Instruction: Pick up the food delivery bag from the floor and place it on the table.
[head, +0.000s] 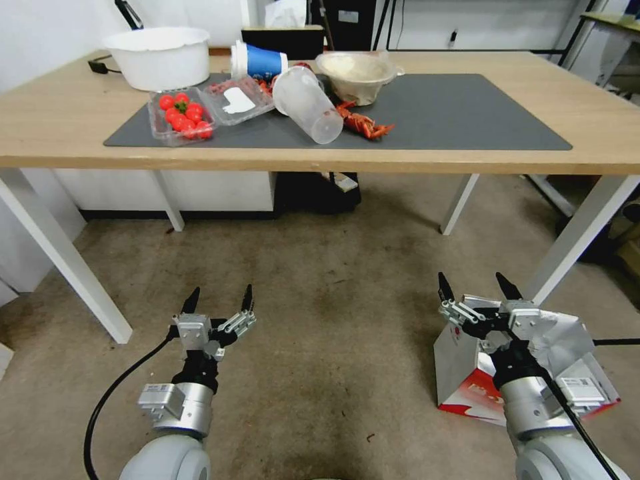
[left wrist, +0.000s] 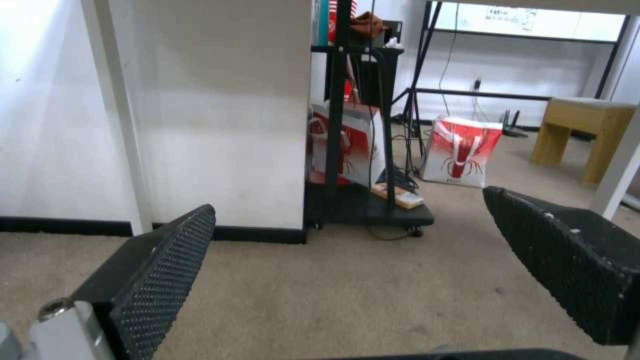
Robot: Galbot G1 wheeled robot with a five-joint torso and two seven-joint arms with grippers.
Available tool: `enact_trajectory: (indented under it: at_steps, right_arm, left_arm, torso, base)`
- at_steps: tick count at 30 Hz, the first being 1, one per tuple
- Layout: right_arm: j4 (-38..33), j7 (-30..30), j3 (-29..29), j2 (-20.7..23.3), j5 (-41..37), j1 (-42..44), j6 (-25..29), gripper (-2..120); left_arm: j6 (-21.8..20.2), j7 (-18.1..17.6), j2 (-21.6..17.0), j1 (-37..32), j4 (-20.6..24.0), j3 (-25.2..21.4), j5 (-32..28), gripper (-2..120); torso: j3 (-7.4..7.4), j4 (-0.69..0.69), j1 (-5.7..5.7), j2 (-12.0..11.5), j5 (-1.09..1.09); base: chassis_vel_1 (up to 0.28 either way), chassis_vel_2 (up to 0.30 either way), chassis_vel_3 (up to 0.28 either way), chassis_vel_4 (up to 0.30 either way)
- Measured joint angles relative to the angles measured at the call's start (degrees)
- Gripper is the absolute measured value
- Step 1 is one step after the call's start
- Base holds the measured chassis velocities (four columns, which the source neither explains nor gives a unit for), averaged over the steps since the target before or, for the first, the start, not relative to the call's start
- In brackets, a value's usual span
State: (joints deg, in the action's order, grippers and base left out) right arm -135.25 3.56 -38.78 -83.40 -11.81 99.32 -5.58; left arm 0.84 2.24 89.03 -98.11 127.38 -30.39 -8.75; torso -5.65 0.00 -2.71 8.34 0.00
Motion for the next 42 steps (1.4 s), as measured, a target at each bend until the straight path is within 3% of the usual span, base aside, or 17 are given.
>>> enact_trajectory:
  at_steps: [22,28,42]
  right_arm:
    - [0.66,-0.04,0.01,0.34,-0.17,-0.41,-0.05,100]
    - [0.82,-0.05,0.03,0.39,-0.23,-0.56,-0.07,100]
    - [0.86,-0.05,0.02,0.51,-0.28,-0.59,-0.11,100]
  left_arm:
    - [0.06,0.05,0.21,0.21,-0.82,0.01,0.08,100]
    - [0.07,0.08,0.18,0.33,-0.95,0.01,0.09,100]
    - [0.12,0.08,0.14,0.38,-1.11,-0.04,0.09,100]
  torso:
    - [3.87,0.0,0.58,-4.43,0.0]
    - [5.66,0.0,0.63,-6.29,0.0]
    - [5.65,0.0,0.9,-7.12,0.0]
  base:
    - [0.0,0.0,0.0,0.0]
    - [0.0,0.0,0.0,0.0]
    - [0.0,0.0,0.0,0.0]
